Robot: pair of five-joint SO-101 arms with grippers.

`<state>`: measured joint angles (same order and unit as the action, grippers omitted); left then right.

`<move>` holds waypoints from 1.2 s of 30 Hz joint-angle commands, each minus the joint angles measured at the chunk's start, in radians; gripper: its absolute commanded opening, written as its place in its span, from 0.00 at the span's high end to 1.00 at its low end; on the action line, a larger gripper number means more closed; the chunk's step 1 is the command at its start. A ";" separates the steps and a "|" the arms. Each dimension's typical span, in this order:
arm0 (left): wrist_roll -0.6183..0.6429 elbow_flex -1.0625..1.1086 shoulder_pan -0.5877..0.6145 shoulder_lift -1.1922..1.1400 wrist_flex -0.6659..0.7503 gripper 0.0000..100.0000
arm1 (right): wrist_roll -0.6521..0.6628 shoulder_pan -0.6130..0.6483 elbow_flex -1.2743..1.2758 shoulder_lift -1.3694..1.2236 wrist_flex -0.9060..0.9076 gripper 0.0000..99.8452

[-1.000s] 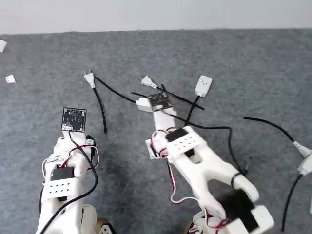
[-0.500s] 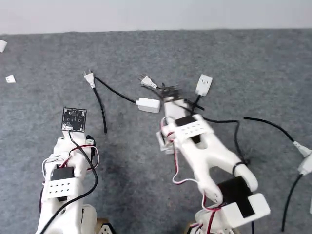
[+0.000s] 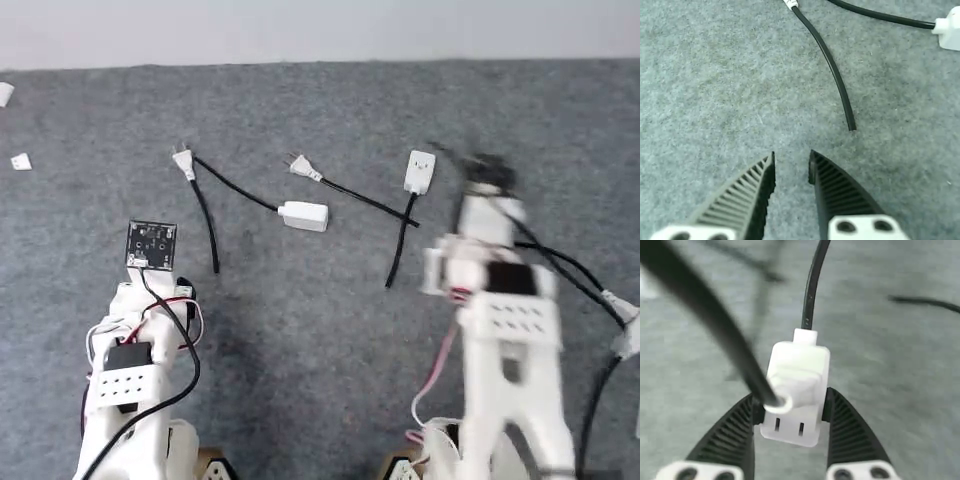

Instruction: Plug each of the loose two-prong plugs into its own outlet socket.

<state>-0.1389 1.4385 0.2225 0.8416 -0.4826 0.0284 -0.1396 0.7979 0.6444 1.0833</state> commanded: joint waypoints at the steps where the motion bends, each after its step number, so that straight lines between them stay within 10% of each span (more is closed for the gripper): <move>1: 0.009 -0.015 0.008 0.020 0.023 0.90 | 0.089 -0.291 0.040 0.087 -0.007 0.99; 10: 0.028 -0.050 0.009 0.012 -0.048 0.89 | 0.247 -0.641 0.167 -0.061 -0.311 0.99; 23: 0.092 -0.062 0.035 0.012 -0.069 0.89 | 0.259 -0.677 -0.003 -0.271 -0.328 0.81; 36: 0.097 -0.059 0.038 0.011 -0.049 0.83 | -0.170 -0.236 -0.377 -0.283 0.122 0.81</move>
<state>-0.0514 1.4369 0.2562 0.8416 -0.5501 -0.0269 -0.5401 0.4864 0.3590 1.1799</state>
